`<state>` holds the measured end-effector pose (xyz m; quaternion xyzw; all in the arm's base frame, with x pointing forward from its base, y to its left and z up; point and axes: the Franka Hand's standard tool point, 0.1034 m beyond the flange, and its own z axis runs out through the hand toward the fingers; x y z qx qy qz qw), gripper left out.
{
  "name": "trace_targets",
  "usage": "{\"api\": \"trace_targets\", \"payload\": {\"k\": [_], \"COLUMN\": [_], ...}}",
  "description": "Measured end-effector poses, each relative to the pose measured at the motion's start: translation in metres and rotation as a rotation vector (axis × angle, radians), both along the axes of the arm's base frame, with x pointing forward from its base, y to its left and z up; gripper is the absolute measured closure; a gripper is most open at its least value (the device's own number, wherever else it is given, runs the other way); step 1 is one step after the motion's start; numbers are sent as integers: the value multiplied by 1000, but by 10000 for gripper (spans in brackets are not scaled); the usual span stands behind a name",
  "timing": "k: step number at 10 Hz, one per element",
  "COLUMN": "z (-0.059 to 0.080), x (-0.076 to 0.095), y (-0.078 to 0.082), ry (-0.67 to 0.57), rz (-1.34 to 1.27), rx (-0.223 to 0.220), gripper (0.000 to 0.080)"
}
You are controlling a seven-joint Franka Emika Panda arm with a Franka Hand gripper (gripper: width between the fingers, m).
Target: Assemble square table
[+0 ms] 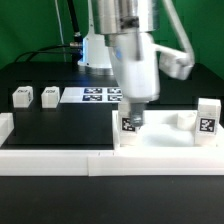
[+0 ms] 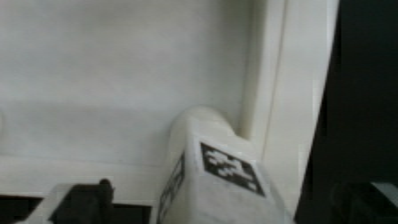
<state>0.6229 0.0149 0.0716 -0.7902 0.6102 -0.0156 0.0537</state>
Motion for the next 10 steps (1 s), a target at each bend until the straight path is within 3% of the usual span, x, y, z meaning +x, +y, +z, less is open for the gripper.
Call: {"api": "trace_targets", "payload": {"k": [3,6,8,10], "z": [-2,-5,-5,-5], "x": [-1,2,2,2], "y": [-2,-15,-16,-16], "ry": [-12,-69,-76,-75], "rz": [180,713,781,753], "rx": [-16,-110,-120,-116], "gripper": [153,151,151,394]}}
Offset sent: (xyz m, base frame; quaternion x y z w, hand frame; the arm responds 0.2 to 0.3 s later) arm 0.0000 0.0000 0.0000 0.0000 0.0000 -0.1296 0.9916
